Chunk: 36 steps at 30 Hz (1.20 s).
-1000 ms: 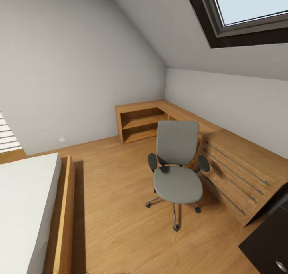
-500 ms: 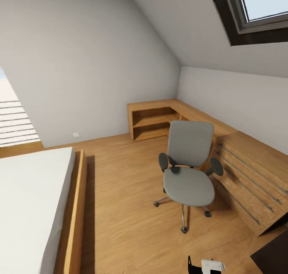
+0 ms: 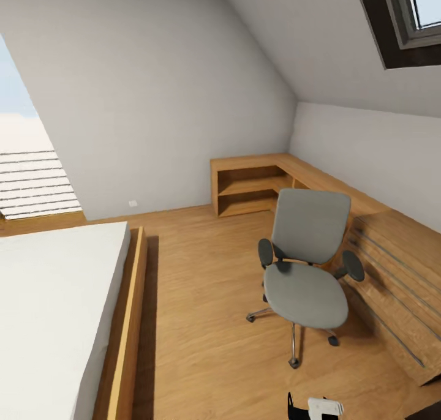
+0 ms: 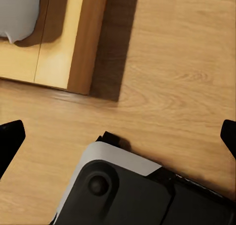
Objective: In the bedroom, organize the workspace by keeping the computer under the desk, ensuring the monitor is on the desk, placing the keyboard on the desk next to the monitor, placing the mouse on the desk next to the keyboard, moving the folder from the swivel chair onto the desk next to the mouse, stacking the notebook on top of the folder with the pen on top of the notebook, and positioning the swivel chair next to the desk.
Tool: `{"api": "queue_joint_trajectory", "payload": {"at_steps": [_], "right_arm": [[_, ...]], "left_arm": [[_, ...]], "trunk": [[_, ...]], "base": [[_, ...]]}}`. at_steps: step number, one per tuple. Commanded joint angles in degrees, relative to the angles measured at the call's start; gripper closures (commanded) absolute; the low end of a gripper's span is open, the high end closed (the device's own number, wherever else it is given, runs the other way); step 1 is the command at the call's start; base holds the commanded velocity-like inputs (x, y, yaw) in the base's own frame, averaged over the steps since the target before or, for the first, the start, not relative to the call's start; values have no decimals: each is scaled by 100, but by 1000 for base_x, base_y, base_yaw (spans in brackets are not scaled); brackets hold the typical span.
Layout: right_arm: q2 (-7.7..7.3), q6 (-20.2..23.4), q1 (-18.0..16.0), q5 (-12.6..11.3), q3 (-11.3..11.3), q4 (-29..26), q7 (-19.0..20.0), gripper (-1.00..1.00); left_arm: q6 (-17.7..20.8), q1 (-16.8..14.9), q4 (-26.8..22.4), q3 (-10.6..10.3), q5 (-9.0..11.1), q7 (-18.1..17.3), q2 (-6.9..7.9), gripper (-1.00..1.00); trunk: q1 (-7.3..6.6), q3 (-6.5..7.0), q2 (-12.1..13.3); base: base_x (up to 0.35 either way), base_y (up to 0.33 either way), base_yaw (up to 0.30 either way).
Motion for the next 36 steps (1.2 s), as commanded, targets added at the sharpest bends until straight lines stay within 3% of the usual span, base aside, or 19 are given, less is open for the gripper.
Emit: {"api": "queue_joint_trajectory", "payload": {"at_steps": [1,10,20,36], "right_arm": [[1,-3,-3,-7,50,-2,-51,-100],[4,25,-3,13,61,2,-37,-100],[-7,29,-3,16,62,3,-31,-100],[-26,29,2,20,57,4,-30,-100]], "left_arm": [[-30,-6,1,-74,43,37,3,-100],[-50,-6,3,-193,46,42,-5,-100],[-51,-6,10,-196,46,42,-5,-100],[-51,-6,13,-191,46,47,1,-100]], "trunk": [[6,-11,-11],[6,-11,-11],[6,-11,-11],[6,-11,-11]], "base": [[278,0,274],[267,0,277],[39,-17,277],[1,-210,211]]}}
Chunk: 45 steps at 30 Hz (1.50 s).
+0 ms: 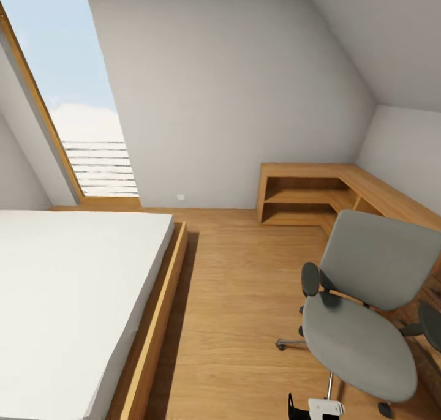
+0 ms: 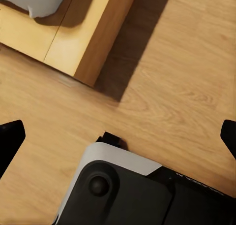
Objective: In the bedroom, organize the workspace by keeping the computer under the desk, ensuring the monitor is on the desk, placing the keyboard on the desk next to the monitor, placing the mouse on the desk next to the keyboard, moving the folder from the swivel chair onto the desk next to the mouse, stacking the notebook on top of the folder with the pen on top of the notebook, and positioning the swivel chair next to the desk.
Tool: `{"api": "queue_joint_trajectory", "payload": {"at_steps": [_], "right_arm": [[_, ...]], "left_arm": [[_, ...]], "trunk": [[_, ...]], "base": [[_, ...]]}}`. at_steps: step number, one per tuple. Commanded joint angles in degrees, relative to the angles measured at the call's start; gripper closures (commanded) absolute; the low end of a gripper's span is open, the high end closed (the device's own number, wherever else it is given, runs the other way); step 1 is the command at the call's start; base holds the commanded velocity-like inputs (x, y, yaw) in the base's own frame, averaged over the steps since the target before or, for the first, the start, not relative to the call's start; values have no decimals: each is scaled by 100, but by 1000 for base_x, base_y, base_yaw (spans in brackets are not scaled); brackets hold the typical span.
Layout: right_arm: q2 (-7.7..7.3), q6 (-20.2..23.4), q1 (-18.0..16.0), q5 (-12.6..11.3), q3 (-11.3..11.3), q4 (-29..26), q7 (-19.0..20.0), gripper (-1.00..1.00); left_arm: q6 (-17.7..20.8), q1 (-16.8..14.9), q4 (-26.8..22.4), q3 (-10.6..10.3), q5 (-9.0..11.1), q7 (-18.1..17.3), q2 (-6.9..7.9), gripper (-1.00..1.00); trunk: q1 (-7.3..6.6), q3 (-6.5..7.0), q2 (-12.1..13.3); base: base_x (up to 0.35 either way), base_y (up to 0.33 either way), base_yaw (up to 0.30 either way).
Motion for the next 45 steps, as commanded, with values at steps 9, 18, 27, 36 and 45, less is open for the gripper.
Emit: {"api": "queue_joint_trajectory", "payload": {"at_steps": [9,18,27,36,45], "right_arm": [[-5,-3,-1,-3,52,90,-48,-100],[-6,-3,-1,0,54,124,-48,-100],[0,-3,-2,1,61,127,-48,-100],[5,-3,-2,1,62,127,-48,-100],[5,-3,-2,1,62,127,-48,-100]], "left_arm": [[-30,-5,-2,-46,43,41,5,-100],[-33,-5,-2,-45,43,38,5,-100],[-33,-5,-1,-45,43,33,5,-100],[-33,-5,-2,-45,45,38,5,-100],[-33,-5,2,-45,46,41,5,-100]], "trunk": [[3,-12,-11],[3,-12,-11],[3,-12,-11],[3,-12,-11],[3,-12,-11]], "base": [[0,-13,11],[34,0,0],[258,0,0],[319,0,0],[325,0,0]]}}
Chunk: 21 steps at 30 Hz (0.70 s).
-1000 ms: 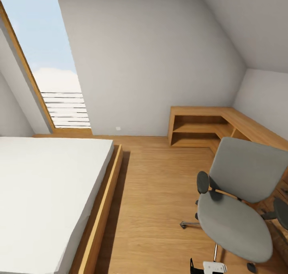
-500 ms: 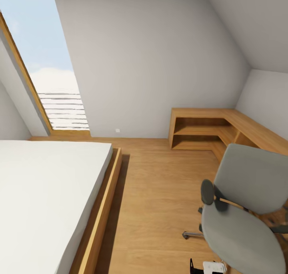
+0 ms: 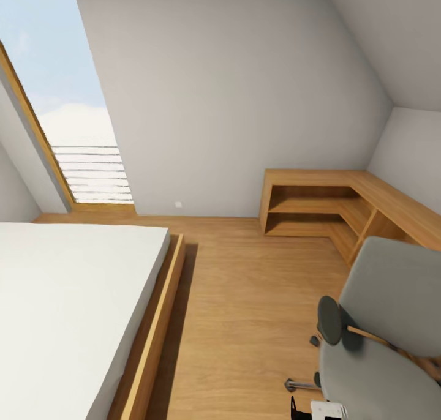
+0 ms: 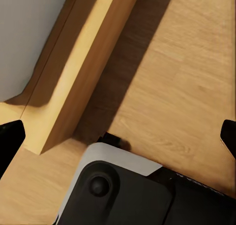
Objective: In the bedroom, organize the workspace by keeping the computer under the desk, ensuring the monitor is on the desk, placing the keyboard on the desk next to the monitor, placing the mouse on the desk next to the keyboard, moving the folder from the swivel chair onto the desk next to the mouse, stacking the notebook on top of the folder with the pen on top of the notebook, and positioning the swivel chair next to the desk.
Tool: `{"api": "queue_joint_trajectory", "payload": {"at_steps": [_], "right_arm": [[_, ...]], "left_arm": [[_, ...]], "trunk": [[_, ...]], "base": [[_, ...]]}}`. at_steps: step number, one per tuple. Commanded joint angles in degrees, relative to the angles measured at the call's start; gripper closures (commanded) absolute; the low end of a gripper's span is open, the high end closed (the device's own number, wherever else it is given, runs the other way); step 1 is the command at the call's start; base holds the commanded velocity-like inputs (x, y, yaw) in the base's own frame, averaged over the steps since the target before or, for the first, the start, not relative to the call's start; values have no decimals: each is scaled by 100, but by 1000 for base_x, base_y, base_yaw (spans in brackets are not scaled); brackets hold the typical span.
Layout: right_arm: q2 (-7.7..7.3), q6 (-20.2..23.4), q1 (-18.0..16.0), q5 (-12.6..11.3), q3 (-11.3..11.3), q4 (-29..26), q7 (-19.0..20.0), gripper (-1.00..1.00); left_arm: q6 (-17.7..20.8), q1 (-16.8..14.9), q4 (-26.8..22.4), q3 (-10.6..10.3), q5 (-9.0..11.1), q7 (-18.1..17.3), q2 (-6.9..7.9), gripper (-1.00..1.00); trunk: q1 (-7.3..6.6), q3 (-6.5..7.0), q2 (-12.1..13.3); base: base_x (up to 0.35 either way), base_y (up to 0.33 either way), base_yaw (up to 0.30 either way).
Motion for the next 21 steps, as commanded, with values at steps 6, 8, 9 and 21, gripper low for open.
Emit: {"api": "queue_joint_trajectory", "payload": {"at_steps": [6,8,9,21], "right_arm": [[1,-3,-3,-11,49,-2,-48,-100],[1,-3,-3,-11,49,-2,-48,-100],[1,-3,-3,-11,49,-2,-48,-100],[1,-3,-4,-11,49,-2,-48,-100]], "left_arm": [[-24,-5,-3,-51,43,36,3,-100],[-24,-5,0,-50,46,37,3,-100],[-24,-5,0,-50,46,37,3,-100],[-18,-5,3,-49,48,37,3,-100]], "trunk": [[6,-11,-11],[6,-11,-11],[6,-11,-11],[6,-11,-11]], "base": [[318,0,0],[304,0,0],[302,0,0],[312,0,0]]}}
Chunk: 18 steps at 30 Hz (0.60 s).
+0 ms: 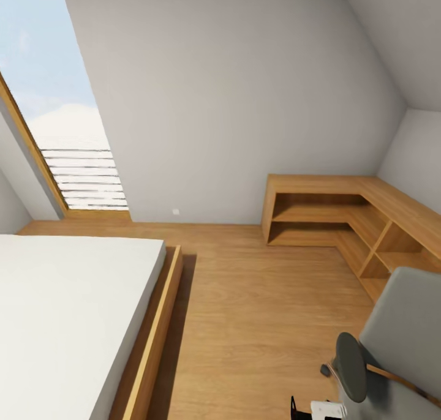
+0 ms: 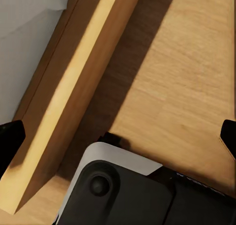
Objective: In the bedroom, organize the workspace by keeping the computer under the desk, ensuring the monitor is on the desk, placing the keyboard on the desk next to the monitor, placing the mouse on the desk next to the keyboard, moving the folder from the swivel chair onto the desk next to the mouse, stacking the notebook on top of the folder with the pen on top of the notebook, and positioning the swivel chair next to the desk.
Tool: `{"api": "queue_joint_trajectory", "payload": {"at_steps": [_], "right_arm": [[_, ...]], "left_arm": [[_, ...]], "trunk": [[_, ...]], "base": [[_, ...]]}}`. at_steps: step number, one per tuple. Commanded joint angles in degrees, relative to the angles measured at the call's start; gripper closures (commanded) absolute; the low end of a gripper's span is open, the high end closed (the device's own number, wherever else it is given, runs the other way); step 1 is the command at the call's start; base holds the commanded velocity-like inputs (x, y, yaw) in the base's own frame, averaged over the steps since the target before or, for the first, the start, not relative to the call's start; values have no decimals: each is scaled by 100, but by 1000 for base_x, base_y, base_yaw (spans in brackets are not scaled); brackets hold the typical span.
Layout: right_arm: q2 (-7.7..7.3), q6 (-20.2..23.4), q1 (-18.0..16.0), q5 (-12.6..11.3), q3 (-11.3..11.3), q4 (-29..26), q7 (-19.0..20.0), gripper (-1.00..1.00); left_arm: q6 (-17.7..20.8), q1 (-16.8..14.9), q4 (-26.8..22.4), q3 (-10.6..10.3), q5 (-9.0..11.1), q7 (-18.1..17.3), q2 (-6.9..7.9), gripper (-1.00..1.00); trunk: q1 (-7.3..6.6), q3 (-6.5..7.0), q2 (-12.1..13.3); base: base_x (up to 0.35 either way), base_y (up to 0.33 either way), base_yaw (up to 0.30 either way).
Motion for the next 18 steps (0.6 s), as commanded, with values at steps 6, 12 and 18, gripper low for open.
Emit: {"api": "queue_joint_trajectory", "payload": {"at_steps": [6,12,18], "right_arm": [[6,4,-5,-10,48,-2,-49,-100],[9,6,-4,-10,48,-2,-49,-100],[9,6,-4,-10,48,-2,-49,-100]], "left_arm": [[-28,-5,-1,-49,43,37,3,-100],[-26,-5,-1,-49,43,37,3,-100],[-24,-5,-1,-49,43,37,3,-100]], "trunk": [[6,-12,-11],[6,-12,-11],[6,-12,-11]], "base": [[320,0,0],[320,0,0],[320,0,0]]}}
